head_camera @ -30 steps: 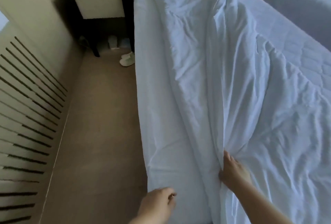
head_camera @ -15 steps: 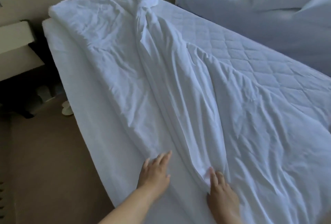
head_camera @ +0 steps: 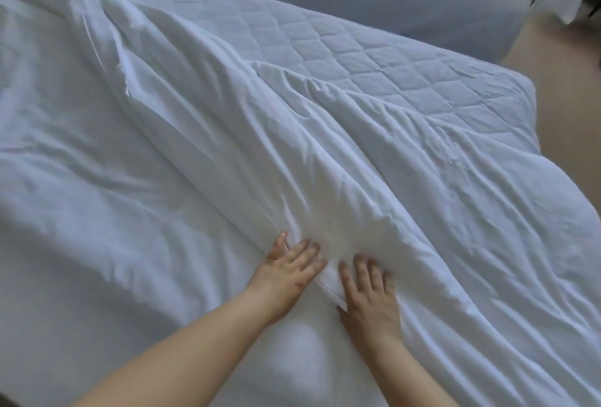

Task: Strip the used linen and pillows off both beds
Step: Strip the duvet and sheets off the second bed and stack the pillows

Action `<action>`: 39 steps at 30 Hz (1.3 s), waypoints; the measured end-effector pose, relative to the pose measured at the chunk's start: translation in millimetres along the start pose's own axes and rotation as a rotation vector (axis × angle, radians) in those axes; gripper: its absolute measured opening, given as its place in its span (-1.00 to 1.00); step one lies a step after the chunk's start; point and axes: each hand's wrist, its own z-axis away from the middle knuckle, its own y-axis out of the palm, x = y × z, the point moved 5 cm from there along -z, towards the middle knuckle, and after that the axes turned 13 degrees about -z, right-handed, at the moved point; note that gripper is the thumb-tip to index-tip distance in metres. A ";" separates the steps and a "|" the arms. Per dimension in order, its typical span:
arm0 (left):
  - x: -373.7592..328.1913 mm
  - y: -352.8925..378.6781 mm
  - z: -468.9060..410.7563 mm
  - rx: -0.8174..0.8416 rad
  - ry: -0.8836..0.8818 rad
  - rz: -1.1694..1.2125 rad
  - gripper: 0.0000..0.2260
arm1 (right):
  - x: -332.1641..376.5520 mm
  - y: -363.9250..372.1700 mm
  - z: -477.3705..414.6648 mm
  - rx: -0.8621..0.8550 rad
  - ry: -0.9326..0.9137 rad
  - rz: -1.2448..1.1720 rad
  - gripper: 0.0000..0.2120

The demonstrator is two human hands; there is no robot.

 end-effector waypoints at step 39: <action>140.2 39.9 135.4 -0.046 -0.129 0.117 -0.42 | 103.9 17.7 36.0 -0.073 -0.084 -0.234 0.08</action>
